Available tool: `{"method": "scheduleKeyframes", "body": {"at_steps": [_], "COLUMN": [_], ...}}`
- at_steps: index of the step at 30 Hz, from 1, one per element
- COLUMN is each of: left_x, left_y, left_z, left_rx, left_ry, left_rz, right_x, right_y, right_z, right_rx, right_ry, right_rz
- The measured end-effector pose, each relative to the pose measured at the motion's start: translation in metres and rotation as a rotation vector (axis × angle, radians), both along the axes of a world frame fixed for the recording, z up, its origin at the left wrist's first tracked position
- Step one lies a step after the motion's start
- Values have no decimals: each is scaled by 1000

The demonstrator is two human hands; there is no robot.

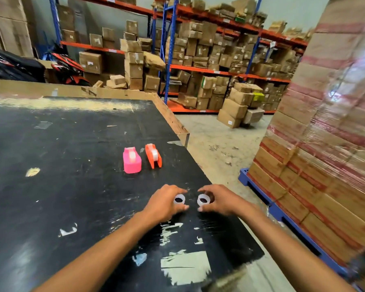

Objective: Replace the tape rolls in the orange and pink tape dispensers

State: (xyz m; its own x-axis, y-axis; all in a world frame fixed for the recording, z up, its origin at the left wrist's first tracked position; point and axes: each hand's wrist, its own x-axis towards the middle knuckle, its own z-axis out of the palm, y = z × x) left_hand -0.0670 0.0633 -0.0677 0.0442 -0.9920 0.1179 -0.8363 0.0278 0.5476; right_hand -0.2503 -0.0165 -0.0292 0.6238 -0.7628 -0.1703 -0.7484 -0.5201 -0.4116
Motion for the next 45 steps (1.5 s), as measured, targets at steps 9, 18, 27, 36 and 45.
{"method": "scheduleKeyframes", "body": {"at_steps": [9,18,27,36,45], "left_x": [47,170,224,234,229], "left_y": [32,96,77,47,71], "left_z": [1,19,19,9,8], "left_rx": [-114,-118,-68,40,-32], "left_ry": [22,87,104,102,106], "left_rz": [118,482,636,633,634], "right_x": [42,181,283,307,287], "right_y": [16,19,-1,-16,5], "right_z": [-4,9,10,-2,10], "right_rx": [-134,-68,-108,-176,-286], "right_ry": [-51,-150,-80,43,52], "right_rz": [50,331,451,483,455]}}
